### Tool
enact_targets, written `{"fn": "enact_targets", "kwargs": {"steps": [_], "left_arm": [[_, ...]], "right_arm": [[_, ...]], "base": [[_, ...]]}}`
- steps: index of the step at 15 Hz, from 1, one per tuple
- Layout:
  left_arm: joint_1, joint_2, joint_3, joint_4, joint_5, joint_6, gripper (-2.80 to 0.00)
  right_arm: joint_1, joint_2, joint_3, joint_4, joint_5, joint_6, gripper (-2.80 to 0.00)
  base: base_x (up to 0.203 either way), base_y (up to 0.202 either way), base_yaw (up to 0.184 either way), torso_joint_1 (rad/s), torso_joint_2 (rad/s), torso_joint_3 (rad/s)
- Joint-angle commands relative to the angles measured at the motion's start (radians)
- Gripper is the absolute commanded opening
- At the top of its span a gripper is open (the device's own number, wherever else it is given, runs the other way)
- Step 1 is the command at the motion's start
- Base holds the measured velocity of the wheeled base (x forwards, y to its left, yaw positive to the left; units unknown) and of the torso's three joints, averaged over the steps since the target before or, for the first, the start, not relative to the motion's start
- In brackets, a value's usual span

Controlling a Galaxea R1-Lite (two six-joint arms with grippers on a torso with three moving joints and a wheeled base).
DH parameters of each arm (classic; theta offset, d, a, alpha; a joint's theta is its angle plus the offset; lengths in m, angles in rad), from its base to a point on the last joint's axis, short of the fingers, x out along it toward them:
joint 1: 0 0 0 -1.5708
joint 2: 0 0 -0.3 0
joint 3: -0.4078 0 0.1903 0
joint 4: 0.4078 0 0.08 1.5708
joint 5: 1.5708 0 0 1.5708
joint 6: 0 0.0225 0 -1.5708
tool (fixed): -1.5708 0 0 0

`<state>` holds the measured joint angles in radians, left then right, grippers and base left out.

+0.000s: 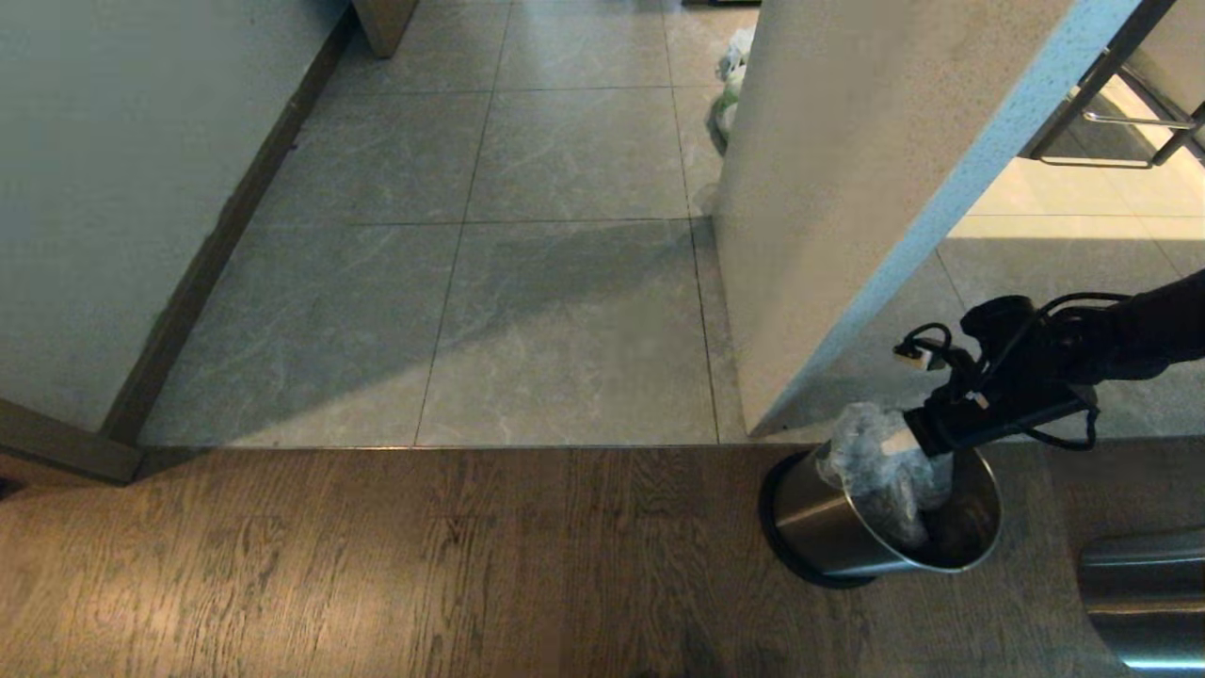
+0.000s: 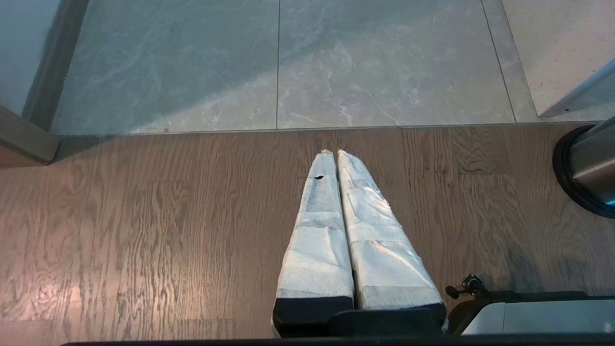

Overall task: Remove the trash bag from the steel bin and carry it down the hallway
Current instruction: Pick up the trash bag

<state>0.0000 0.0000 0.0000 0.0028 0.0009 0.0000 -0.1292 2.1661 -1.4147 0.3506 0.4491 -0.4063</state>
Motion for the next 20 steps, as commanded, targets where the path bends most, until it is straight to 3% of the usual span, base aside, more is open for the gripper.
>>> {"fn": "enact_targets", "kwargs": {"steps": [1, 9, 20], "left_arm": [[0.0, 0.0, 0.0, 0.0, 0.0, 0.0, -2.8], [0.0, 0.0, 0.0, 0.0, 0.0, 0.0, -2.8], [0.0, 0.0, 0.0, 0.0, -0.001, 0.0, -2.8]], "right_arm": [[-0.016, -0.116, 0.053, 0.003, 0.0, -0.003, -2.8], [-0.029, -0.418, 0.259, 0.083, 0.002, -0.001, -2.8], [-0.029, -0.751, 0.262, 0.11, 0.008, 0.003, -2.8]], "base": [[0.0, 0.0, 0.0, 0.0, 0.0, 0.0], [0.0, 0.0, 0.0, 0.0, 0.0, 0.0], [0.0, 0.0, 0.0, 0.0, 0.0, 0.0]]}}
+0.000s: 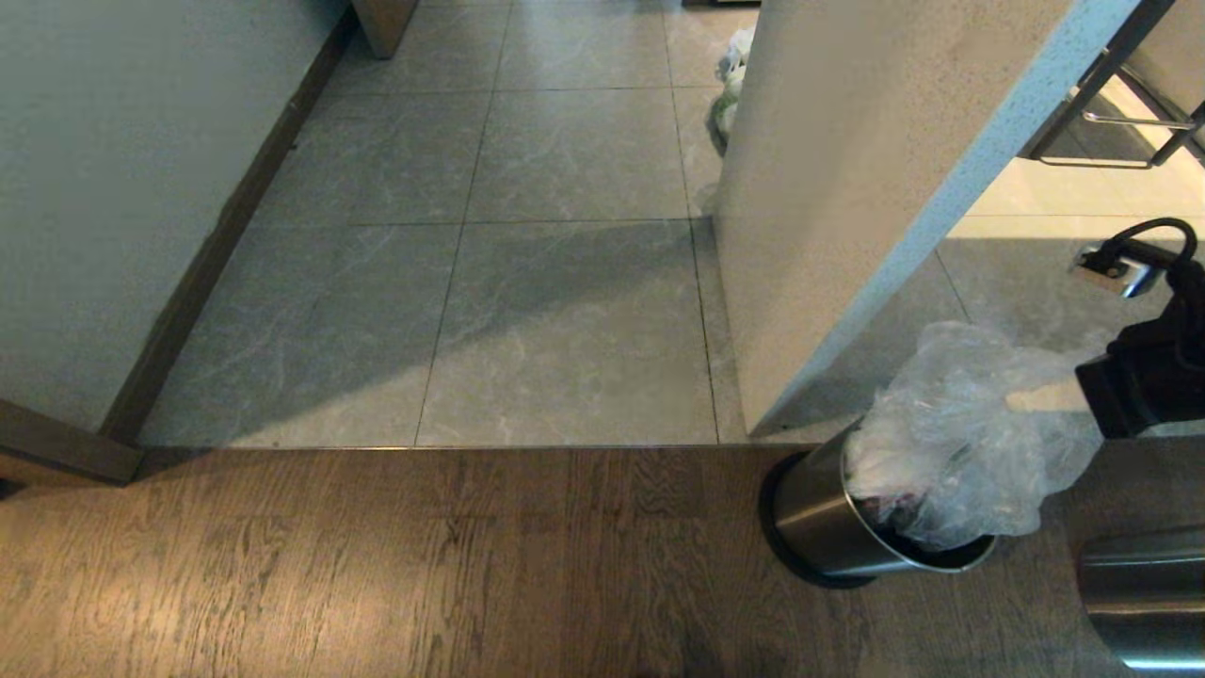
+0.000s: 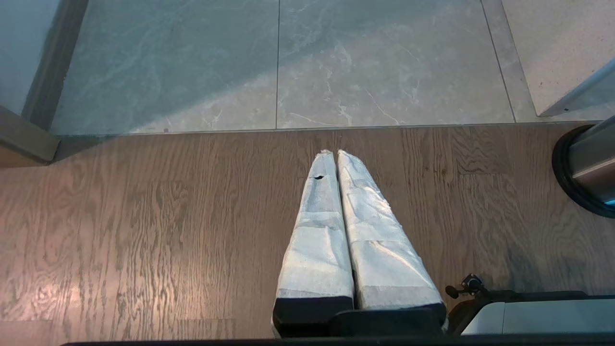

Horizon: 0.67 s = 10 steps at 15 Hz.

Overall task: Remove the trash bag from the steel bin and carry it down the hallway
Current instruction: Pick up the trash bag, then put the trash bag at the door

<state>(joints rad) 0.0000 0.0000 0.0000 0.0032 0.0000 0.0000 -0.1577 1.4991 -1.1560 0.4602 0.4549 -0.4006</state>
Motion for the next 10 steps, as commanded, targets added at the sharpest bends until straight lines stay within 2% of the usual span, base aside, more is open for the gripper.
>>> {"fn": "enact_targets", "kwargs": {"steps": [1, 6, 10], "left_arm": [[0.0, 0.0, 0.0, 0.0, 0.001, 0.0, -2.8], [0.0, 0.0, 0.0, 0.0, 0.002, 0.0, -2.8], [0.0, 0.0, 0.0, 0.0, 0.0, 0.0, -2.8]], "right_arm": [[-0.001, -0.126, 0.006, -0.001, 0.003, -0.003, -2.8], [-0.028, -0.42, 0.042, -0.004, 0.001, -0.003, -2.8], [-0.066, -0.675, 0.197, -0.001, -0.009, 0.012, -2.8]], "base": [[0.0, 0.0, 0.0, 0.0, 0.0, 0.0], [0.0, 0.0, 0.0, 0.0, 0.0, 0.0], [0.0, 0.0, 0.0, 0.0, 0.0, 0.0]]}}
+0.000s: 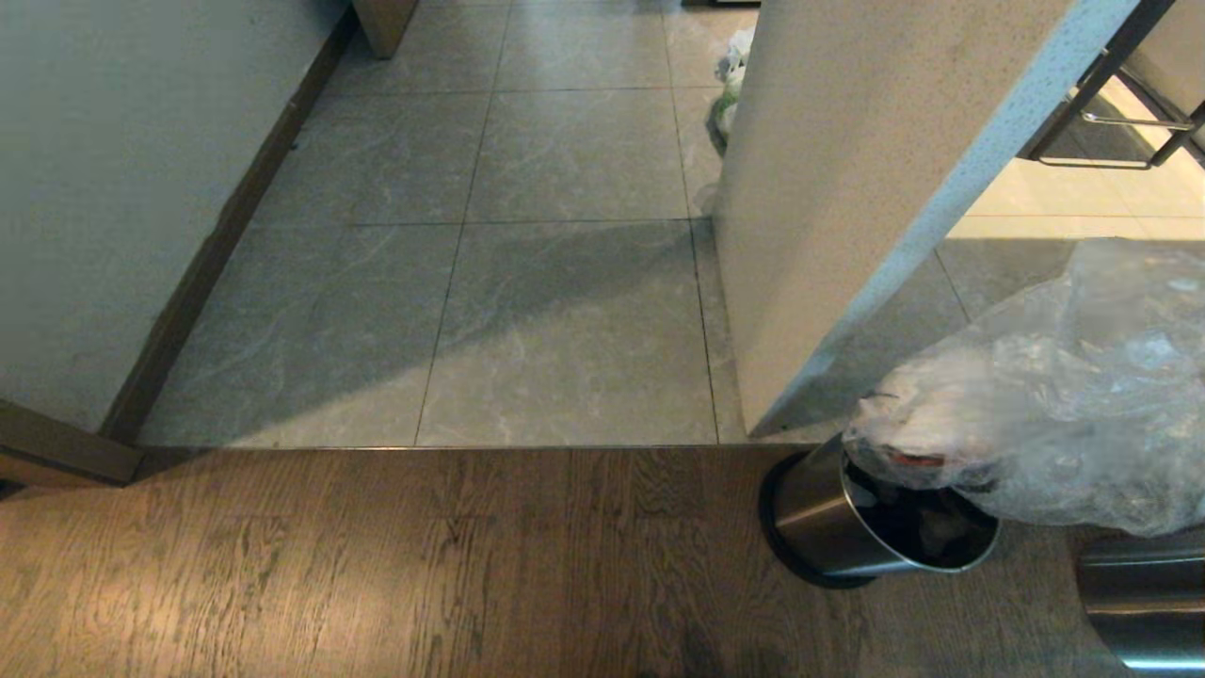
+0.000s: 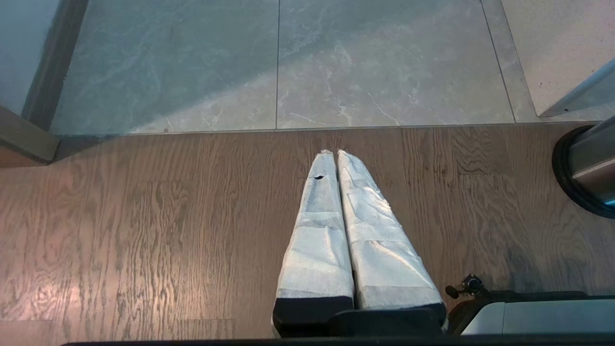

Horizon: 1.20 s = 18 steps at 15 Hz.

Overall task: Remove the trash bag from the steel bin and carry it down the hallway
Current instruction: Put the trash bag at the door

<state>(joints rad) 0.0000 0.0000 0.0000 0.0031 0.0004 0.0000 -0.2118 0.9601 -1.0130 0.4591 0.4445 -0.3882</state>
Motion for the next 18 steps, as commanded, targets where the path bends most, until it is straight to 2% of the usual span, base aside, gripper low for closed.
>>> {"fn": "enact_targets", "kwargs": {"steps": [1, 4, 8, 9, 11, 15, 18], "left_arm": [[0.0, 0.0, 0.0, 0.0, 0.0, 0.0, -2.8], [0.0, 0.0, 0.0, 0.0, 0.0, 0.0, -2.8], [0.0, -0.002, 0.0, 0.0, 0.0, 0.0, -2.8], [0.0, 0.0, 0.0, 0.0, 0.0, 0.0, -2.8], [0.0, 0.0, 0.0, 0.0, 0.0, 0.0, -2.8], [0.0, 0.0, 0.0, 0.0, 0.0, 0.0, -2.8], [0.0, 0.0, 0.0, 0.0, 0.001, 0.0, -2.8]], "right_arm": [[-0.019, -0.202, 0.123, -0.006, -0.001, 0.009, -2.8], [-0.023, -0.382, 0.32, -0.028, -0.002, 0.087, -2.8], [0.005, -0.638, 0.6, -0.084, -0.019, 0.136, -2.8], [0.01, -0.672, 0.666, -0.115, -0.045, 0.152, -2.8], [0.016, -0.682, 0.758, -0.225, -0.137, 0.239, -2.8], [0.024, -0.682, 0.943, -0.433, -0.207, 0.265, -2.8], [0.052, -0.682, 0.996, -0.535, -0.35, 0.302, -2.8]], "base": [[0.0, 0.0, 0.0, 0.0, 0.0, 0.0], [0.0, 0.0, 0.0, 0.0, 0.0, 0.0], [0.0, 0.0, 0.0, 0.0, 0.0, 0.0], [0.0, 0.0, 0.0, 0.0, 0.0, 0.0], [0.0, 0.0, 0.0, 0.0, 0.0, 0.0], [0.0, 0.0, 0.0, 0.0, 0.0, 0.0], [0.0, 0.0, 0.0, 0.0, 0.0, 0.0]]}}
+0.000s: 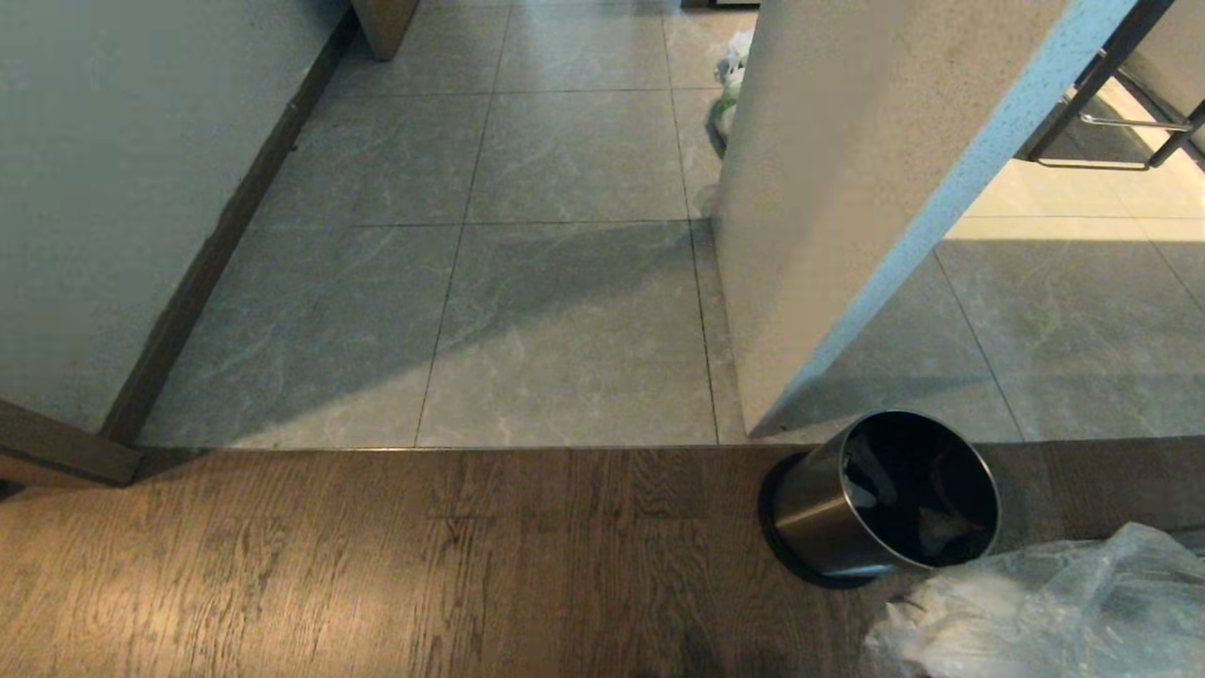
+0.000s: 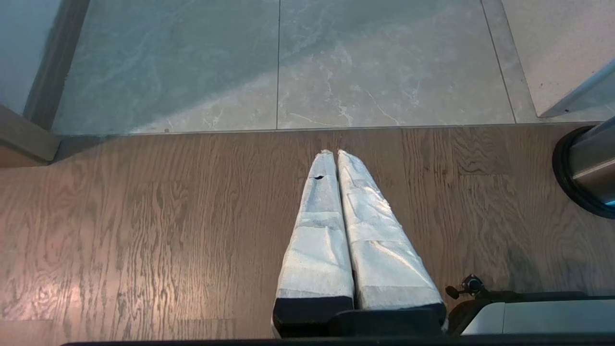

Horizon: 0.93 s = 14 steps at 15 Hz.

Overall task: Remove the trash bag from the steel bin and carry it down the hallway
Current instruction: Put the trash bag at the door

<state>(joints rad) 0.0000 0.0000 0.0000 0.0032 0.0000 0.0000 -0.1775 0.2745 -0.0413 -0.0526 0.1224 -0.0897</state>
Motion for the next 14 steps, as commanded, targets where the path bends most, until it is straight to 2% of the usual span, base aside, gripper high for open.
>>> {"fn": "enact_targets", "kwargs": {"steps": [1, 5, 8, 10, 14], "left_arm": [[0.0, 0.0, 0.0, 0.0, 0.0, 0.0, -2.8], [0.0, 0.0, 0.0, 0.0, 0.001, 0.0, -2.8], [0.0, 0.0, 0.0, 0.0, 0.0, 0.0, -2.8], [0.0, 0.0, 0.0, 0.0, 0.0, 0.0, -2.8], [0.0, 0.0, 0.0, 0.0, 0.0, 0.0, -2.8]], "right_arm": [[0.028, 0.003, 0.03, -0.042, -0.04, 0.008, -2.8], [0.038, 0.002, 0.043, -0.082, -0.066, -0.001, -2.8], [0.044, 0.003, 0.043, -0.02, -0.128, 0.007, -2.8], [0.133, -0.016, 0.042, -0.016, -0.126, 0.015, -2.8], [0.159, -0.157, 0.043, 0.0, -0.115, 0.043, -2.8]], "base": [[0.0, 0.0, 0.0, 0.0, 0.0, 0.0], [0.0, 0.0, 0.0, 0.0, 0.0, 0.0], [0.0, 0.0, 0.0, 0.0, 0.0, 0.0], [0.0, 0.0, 0.0, 0.0, 0.0, 0.0], [0.0, 0.0, 0.0, 0.0, 0.0, 0.0]]}}
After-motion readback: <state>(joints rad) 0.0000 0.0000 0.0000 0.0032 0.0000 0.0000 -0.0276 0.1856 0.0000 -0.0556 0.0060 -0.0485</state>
